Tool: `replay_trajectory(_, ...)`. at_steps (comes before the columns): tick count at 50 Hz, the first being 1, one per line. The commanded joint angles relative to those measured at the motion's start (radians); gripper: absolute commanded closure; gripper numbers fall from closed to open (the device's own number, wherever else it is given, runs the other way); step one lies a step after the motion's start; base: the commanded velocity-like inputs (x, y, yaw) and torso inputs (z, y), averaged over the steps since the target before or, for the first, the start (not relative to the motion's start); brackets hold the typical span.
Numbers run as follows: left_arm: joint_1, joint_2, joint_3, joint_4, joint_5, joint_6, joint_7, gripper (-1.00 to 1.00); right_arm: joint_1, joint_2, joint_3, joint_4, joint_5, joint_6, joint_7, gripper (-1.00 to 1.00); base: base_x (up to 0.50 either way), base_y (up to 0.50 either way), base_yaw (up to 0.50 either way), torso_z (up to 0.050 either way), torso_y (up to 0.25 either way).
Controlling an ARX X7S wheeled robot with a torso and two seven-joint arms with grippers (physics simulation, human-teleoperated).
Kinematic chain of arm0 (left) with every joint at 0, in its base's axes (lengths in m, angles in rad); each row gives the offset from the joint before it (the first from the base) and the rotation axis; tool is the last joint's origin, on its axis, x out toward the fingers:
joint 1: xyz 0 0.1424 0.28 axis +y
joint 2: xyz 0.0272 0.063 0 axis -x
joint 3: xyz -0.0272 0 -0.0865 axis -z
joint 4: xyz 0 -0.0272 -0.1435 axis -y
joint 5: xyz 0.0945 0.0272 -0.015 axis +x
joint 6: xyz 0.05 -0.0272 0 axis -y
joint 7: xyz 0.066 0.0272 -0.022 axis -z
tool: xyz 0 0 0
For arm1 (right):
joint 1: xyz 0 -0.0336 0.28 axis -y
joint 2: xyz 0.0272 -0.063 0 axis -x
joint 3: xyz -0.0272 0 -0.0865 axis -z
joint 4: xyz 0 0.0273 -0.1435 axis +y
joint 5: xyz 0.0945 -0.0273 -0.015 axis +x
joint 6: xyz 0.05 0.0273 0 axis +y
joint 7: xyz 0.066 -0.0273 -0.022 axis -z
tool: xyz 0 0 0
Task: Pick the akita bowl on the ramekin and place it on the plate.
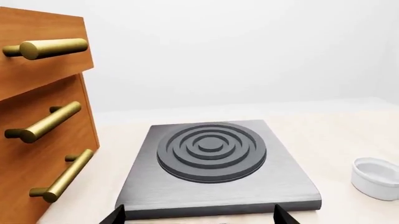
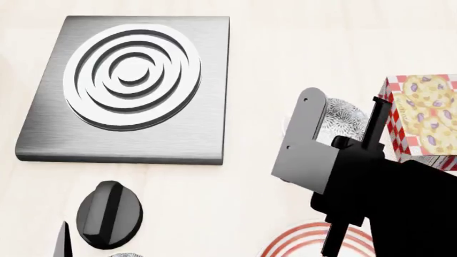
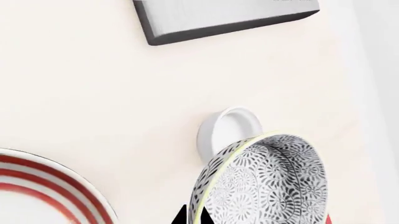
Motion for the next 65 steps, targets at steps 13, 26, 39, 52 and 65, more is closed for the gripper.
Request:
replay_trajectory(13, -0.001, -0.007, 0.010, -0.001, -0.005, 0.002, -0.008, -1.00, -0.062, 0.137, 0.007, -0.274, 0.027, 0.096, -0.014, 1.00, 0.00, 0.00, 0.00, 0.000, 0.000)
replay_trajectory(26, -0.006, -0.010, 0.017, -0.007, -0.004, 0.002, -0.012, -1.00, -0.119, 0.184, 0.016, -0.363, 0.050, 0.115, 0.006, 1.00, 0.00, 0.00, 0.00, 0.000, 0.000)
replay_trajectory(39, -0.005, -0.015, 0.014, -0.005, -0.011, 0.004, -0.017, -1.00, -0.189, 0.226, 0.025, -0.418, 0.076, 0.123, 0.036, 1.00, 0.00, 0.00, 0.00, 0.000, 0.001)
replay_trajectory(52, -0.007, -0.018, 0.015, -0.005, -0.017, 0.003, -0.023, -1.00, -0.288, 0.299, 0.066, -0.471, 0.127, 0.109, 0.089, 1.00, 0.00, 0.00, 0.00, 0.000, 0.000)
replay_trajectory(65, -0.006, -0.022, 0.017, -0.002, -0.020, 0.004, -0.027, -1.00, -0.368, 0.349, 0.095, -0.547, 0.173, 0.114, 0.145, 1.00, 0.00, 0.00, 0.00, 0.000, 0.000)
